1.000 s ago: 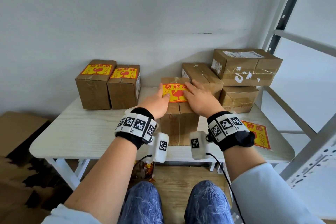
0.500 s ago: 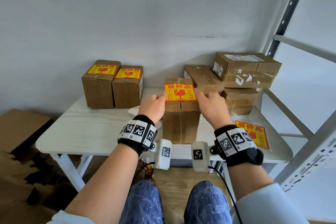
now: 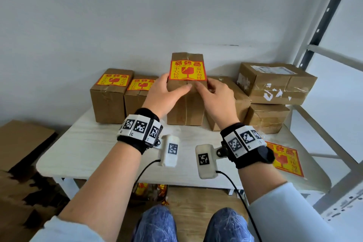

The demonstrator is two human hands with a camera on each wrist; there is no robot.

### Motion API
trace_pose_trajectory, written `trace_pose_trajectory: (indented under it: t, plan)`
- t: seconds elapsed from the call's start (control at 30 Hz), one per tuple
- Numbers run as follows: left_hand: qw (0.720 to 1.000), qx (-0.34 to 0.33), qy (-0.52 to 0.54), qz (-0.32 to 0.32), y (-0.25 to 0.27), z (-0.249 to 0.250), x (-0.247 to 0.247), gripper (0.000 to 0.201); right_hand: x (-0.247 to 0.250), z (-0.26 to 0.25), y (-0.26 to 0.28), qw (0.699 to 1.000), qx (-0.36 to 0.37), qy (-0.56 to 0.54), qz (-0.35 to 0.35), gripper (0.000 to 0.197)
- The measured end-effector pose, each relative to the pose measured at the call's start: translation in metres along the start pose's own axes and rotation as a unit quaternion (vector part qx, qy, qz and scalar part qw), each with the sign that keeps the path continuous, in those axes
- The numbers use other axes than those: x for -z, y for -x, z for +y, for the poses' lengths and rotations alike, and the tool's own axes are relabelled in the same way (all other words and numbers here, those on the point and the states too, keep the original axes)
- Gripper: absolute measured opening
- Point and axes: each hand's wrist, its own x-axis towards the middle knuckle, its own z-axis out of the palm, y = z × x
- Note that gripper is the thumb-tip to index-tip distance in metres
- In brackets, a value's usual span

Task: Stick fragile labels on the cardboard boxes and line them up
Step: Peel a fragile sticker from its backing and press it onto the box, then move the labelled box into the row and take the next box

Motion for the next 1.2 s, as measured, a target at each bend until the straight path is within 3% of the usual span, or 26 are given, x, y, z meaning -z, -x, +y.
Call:
trace_pose_trajectory:
  t: [0.17, 0.4, 0.53, 0.7, 0.83, 1.2]
  plan:
    - [0.991, -0.025, -0.13, -0.002, -0.033, -0.022, 0.011, 0.08, -0.039, 0.006, -0.025, 1.0, -0.014, 0.001, -0.026, 0.028]
    - [0.986, -0.018, -0.167, -0.005, -0.047, -0.056, 0.009, 0.107, -0.071, 0.018, -0.035, 0.999, -0.01, 0.034, -0.016, 0.024]
    - [0.985, -0.026, -0.169, -0.002, -0.046, -0.061, 0.013, 0.098, -0.076, 0.013, -0.031, 0.999, -0.004, 0.049, -0.011, 0.025]
    - [0.965, 0.011, -0.261, -0.004, -0.043, -0.071, 0.013, 0.079, -0.085, 0.014, -0.029, 0.997, -0.021, 0.053, -0.057, 0.025]
    - [0.957, -0.016, -0.29, 0.025, -0.038, -0.073, 0.01, 0.062, -0.099, 0.022, -0.027, 0.997, -0.034, 0.018, -0.065, 0.025]
    - [0.917, -0.009, -0.398, 0.026, -0.042, -0.074, 0.002, 0.058, -0.101, 0.019, -0.034, 0.992, -0.033, 0.065, -0.099, 0.045]
